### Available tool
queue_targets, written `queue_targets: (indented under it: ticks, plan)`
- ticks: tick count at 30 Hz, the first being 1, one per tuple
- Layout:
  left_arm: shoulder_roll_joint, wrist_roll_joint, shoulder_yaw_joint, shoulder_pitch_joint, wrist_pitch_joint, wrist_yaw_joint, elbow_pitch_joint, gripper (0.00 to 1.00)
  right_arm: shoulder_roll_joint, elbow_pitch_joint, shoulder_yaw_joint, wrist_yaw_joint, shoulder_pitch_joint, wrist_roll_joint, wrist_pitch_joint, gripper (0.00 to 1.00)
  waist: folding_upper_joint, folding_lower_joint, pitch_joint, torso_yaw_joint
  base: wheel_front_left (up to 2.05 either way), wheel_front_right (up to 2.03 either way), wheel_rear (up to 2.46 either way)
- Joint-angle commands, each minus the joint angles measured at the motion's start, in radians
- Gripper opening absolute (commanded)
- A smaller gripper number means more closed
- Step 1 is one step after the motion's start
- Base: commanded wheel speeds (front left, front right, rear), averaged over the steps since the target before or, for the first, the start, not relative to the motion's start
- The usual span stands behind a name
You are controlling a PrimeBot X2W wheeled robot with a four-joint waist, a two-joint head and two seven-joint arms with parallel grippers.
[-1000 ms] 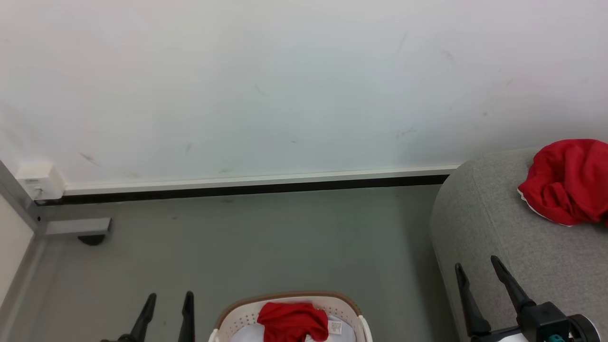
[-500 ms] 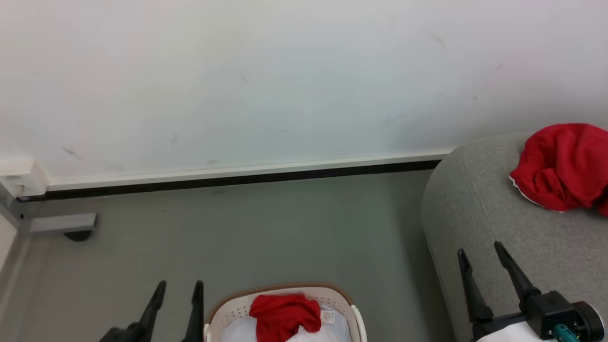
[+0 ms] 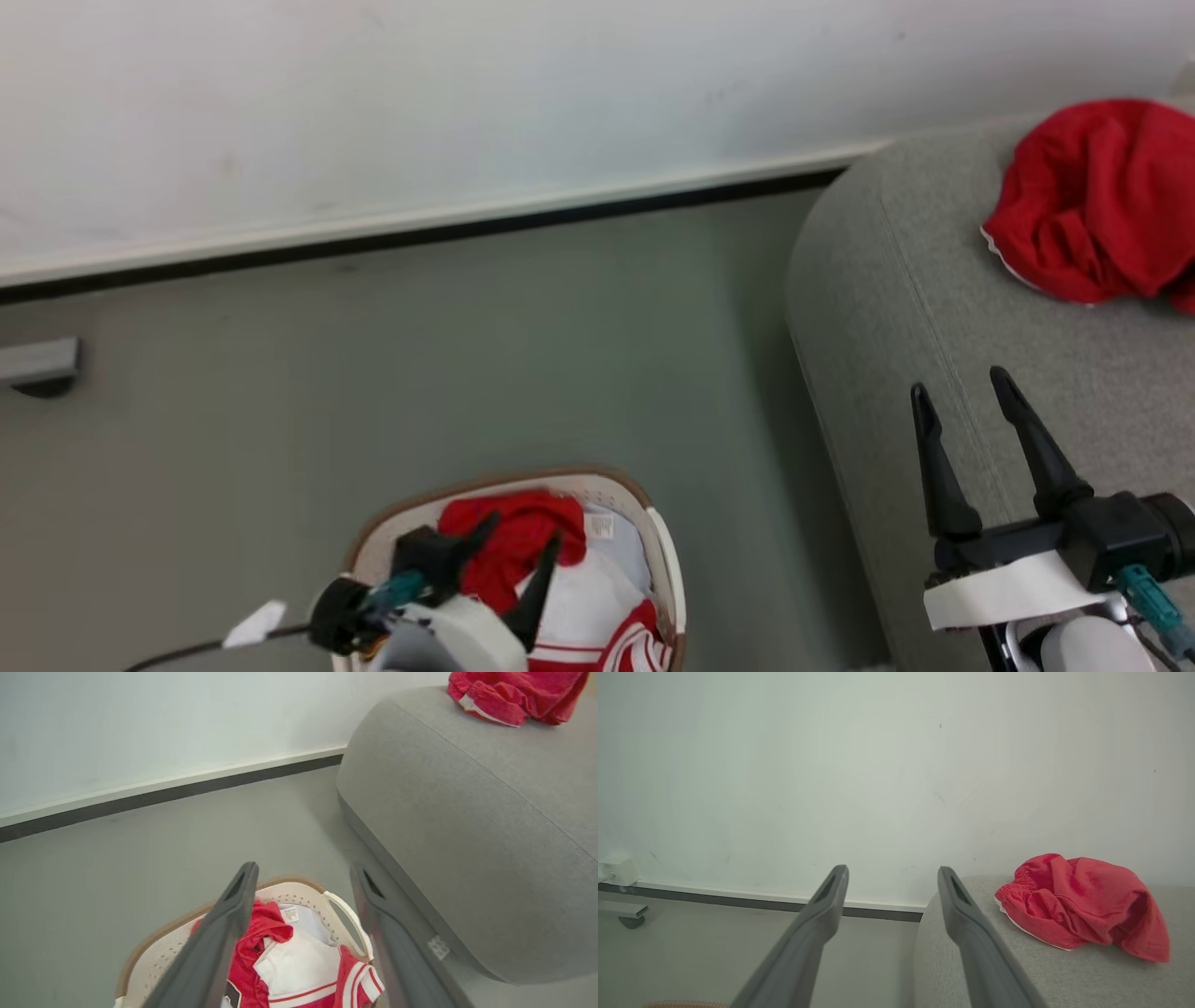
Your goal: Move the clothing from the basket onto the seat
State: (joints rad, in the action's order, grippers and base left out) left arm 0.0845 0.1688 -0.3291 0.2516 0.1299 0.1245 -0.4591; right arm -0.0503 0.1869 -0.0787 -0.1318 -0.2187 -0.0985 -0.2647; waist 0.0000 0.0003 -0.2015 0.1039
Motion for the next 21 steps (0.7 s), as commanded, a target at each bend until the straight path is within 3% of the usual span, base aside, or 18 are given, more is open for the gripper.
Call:
queue_targets:
  ticks: [1, 12, 21]
  plan:
    - [0.002, 0.007, -0.024, 0.032, -0.016, 0.004, -0.032, 1.0, 0.0, -0.014, 0.002, 0.002, -0.019, -0.004, 0.001, 1.0, 0.0, -0.0003, -0.072, 0.046, 0.0, 0.0, 0.0]
    - [-0.001, 0.137, -0.335, 0.217, -0.072, 0.007, -0.278, 1.0, 0.0, -0.115, 0.002, 0.002, -0.095, 0.016, 0.001, 1.0, 0.0, -0.0003, -0.278, 0.105, 0.0, 0.0, 0.0]
    - [-0.009, 0.229, -0.448, 0.351, -0.016, 0.007, -0.435, 1.0, 0.0, -0.186, -0.005, 0.002, -0.132, 0.033, 0.001, 1.0, 0.0, -0.0003, -0.401, 0.11, 0.0, 0.0, 0.0]
